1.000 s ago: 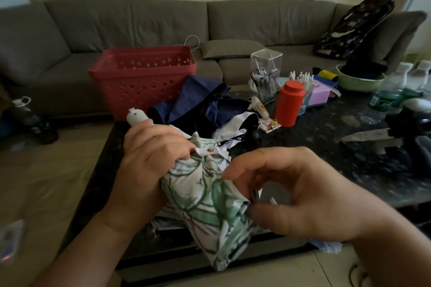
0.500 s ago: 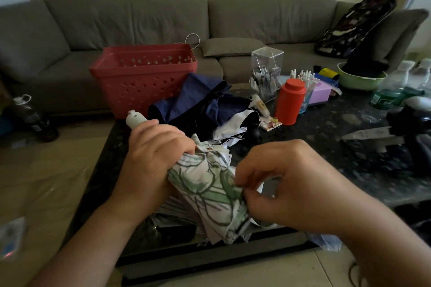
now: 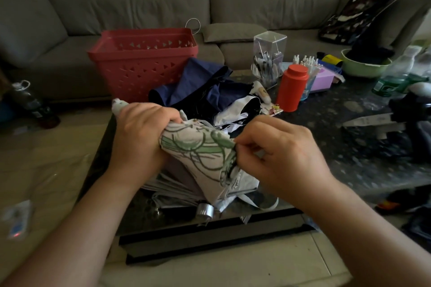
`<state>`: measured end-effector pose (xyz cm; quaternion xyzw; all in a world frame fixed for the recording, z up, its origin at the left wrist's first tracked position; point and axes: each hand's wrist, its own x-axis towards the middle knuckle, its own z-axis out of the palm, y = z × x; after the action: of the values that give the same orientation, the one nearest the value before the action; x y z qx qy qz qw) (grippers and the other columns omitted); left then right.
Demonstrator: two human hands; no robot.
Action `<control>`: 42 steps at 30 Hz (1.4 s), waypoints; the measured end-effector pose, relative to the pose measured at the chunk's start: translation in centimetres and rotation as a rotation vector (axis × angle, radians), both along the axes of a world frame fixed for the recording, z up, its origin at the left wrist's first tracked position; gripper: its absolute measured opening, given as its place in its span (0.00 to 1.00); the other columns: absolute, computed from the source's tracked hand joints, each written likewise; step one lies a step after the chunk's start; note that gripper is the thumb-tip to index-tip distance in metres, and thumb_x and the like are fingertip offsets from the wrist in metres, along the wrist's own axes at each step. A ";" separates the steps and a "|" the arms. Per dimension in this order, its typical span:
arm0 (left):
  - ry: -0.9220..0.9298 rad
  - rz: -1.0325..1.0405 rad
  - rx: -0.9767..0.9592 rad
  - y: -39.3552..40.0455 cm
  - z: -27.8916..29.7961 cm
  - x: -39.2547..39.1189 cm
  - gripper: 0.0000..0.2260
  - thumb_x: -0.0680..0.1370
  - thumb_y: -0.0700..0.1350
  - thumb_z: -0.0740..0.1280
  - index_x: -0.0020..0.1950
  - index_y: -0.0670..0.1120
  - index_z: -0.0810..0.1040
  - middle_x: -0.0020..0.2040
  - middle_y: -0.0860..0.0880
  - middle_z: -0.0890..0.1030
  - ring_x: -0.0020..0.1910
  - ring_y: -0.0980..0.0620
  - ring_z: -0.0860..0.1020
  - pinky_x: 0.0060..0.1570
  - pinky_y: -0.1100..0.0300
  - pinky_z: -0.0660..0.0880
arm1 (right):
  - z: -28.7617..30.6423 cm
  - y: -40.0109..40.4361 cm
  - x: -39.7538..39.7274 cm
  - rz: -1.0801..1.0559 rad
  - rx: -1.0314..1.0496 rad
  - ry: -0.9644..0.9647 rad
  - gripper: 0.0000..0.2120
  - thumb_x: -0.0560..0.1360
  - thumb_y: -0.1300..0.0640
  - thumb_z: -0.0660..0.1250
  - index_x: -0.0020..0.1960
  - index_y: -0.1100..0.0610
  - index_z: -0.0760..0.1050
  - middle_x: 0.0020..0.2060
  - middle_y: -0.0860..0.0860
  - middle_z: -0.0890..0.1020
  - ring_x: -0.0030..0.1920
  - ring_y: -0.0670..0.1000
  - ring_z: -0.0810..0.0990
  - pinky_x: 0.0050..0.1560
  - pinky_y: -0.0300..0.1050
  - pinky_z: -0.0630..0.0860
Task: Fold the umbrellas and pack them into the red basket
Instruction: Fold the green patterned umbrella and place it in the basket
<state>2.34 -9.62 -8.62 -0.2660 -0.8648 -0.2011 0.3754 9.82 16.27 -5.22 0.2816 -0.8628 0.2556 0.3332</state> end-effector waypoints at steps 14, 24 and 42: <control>-0.031 -0.134 0.018 0.4 -1.3 -0.3 0.09 0.77 0.45 0.73 0.57 0.50 0.87 0.56 0.53 0.87 0.57 0.47 0.83 0.59 0.42 0.74 | 0.7 1.9 -1.5 0.241 -0.544 -0.718 0.04 0.78 0.63 0.72 0.48 0.55 0.85 0.40 0.60 0.85 0.40 0.54 0.85 0.45 0.49 0.83; -0.519 -0.299 0.156 2.4 0.9 2.4 0.20 0.70 0.56 0.82 0.59 0.62 0.82 0.52 0.63 0.87 0.51 0.63 0.84 0.49 0.60 0.81 | 0.9 1.5 -3.1 0.392 -0.832 -0.948 0.14 0.79 0.51 0.66 0.54 0.59 0.86 0.45 0.57 0.87 0.45 0.53 0.87 0.47 0.46 0.83; -0.667 -0.087 0.154 4.1 -0.5 3.4 0.31 0.79 0.62 0.67 0.76 0.76 0.55 0.67 0.57 0.80 0.62 0.49 0.80 0.56 0.47 0.79 | 0.6 -0.4 -2.3 0.118 -1.099 -1.057 0.10 0.83 0.60 0.66 0.57 0.61 0.84 0.45 0.58 0.88 0.40 0.51 0.87 0.37 0.41 0.83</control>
<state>5.72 -5.49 -9.10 -0.1932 -0.9101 -0.3574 0.0821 7.51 15.83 -4.57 -0.0390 -0.6398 0.7662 -0.0458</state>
